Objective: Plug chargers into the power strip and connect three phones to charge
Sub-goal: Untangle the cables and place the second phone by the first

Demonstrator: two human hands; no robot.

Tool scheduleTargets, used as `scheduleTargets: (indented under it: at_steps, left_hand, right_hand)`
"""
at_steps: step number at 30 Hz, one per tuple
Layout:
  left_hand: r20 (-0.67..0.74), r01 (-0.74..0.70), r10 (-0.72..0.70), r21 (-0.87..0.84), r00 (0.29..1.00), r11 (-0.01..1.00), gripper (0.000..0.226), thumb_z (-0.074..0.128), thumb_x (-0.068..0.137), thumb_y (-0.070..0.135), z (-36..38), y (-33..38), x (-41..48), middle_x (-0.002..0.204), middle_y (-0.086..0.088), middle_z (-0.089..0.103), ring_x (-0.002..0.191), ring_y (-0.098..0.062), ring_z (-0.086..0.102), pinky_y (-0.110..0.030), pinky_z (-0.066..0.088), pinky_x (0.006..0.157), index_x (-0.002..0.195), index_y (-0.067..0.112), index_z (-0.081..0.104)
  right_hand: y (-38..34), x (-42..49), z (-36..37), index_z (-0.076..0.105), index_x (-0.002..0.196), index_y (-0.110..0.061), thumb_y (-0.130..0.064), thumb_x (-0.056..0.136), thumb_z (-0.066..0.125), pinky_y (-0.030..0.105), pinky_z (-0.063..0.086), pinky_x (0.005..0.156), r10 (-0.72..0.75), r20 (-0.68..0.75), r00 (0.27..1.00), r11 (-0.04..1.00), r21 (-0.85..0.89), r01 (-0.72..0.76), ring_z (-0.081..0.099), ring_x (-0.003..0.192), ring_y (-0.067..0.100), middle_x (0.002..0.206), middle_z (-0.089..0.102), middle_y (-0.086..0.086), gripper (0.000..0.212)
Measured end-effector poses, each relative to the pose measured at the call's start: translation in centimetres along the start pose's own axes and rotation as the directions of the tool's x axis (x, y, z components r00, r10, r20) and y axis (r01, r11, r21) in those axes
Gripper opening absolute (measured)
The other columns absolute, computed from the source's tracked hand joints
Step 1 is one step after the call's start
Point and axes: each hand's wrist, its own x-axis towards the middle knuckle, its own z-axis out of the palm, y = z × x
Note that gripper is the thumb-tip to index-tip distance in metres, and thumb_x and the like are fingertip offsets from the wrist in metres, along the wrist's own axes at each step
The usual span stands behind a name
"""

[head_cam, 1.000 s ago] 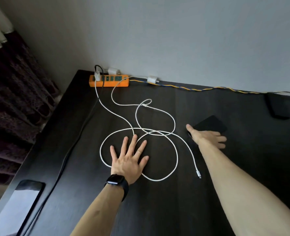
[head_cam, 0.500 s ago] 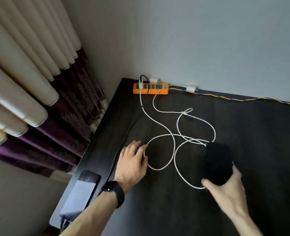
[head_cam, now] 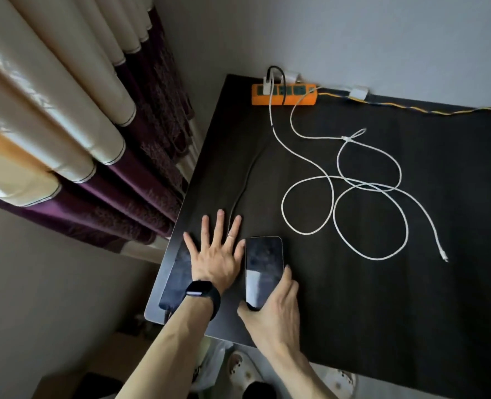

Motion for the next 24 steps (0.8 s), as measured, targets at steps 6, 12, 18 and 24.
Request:
scheduleTargets:
  at_steps: [6,12,18,24]
  left_hand:
    - [0.046,-0.014,0.013,0.019,0.999,1.0,0.059,0.006,0.1,0.06,-0.5,0.0,0.1,0.165,0.006,-0.018,0.152,-0.029,-0.011,-0.071,0.001,0.114,0.15,0.047,-0.021]
    - [0.078,-0.036,0.029,0.081,0.997,0.996,0.061,0.006,0.097,0.064,-1.1,-0.3,0.4,0.167,0.003,-0.009,0.152,-0.032,-0.003,-0.07,0.008,0.113,0.15,0.046,-0.02]
    - [0.173,-0.077,0.043,0.193,0.984,0.978,0.066,0.014,0.097,0.063,-3.1,0.4,0.6,0.165,-0.006,0.004,0.147,-0.038,0.011,-0.063,0.018,0.113,0.156,0.039,-0.004]
    - [0.332,-0.096,0.037,0.165,0.943,0.982,0.06,0.047,0.092,0.045,-8.5,2.6,4.6,0.14,-0.01,0.032,0.123,-0.037,0.041,-0.047,0.04,0.097,0.144,0.023,0.029]
  right_hand:
    - [0.1,-0.4,0.5,0.031,0.145,0.0,-0.071,0.058,0.075,0.034,0.053,0.084,-0.037,-0.101,0.994,0.989,-0.149,0.022,0.053,0.106,0.028,0.124,0.044,0.008,0.121]
    - [0.7,-0.2,-0.4,0.048,0.126,-0.005,-0.09,0.052,0.053,0.04,0.055,0.075,-0.054,-0.117,0.992,0.942,-0.337,0.012,0.047,0.104,0.03,0.127,0.044,0.013,0.113]
    - [0.6,0.0,-1.1,0.041,0.117,-0.015,-0.093,0.05,0.05,0.039,0.053,0.078,-0.003,0.016,1.0,0.936,-0.351,0.008,0.044,0.11,0.027,0.129,0.037,0.007,0.103]
    - [1.3,2.5,-5.4,0.04,0.119,-0.024,-0.091,0.062,0.042,0.038,0.047,0.09,0.009,0.433,0.901,0.962,-0.25,0.111,0.047,0.116,0.023,0.124,0.04,-0.001,0.088]
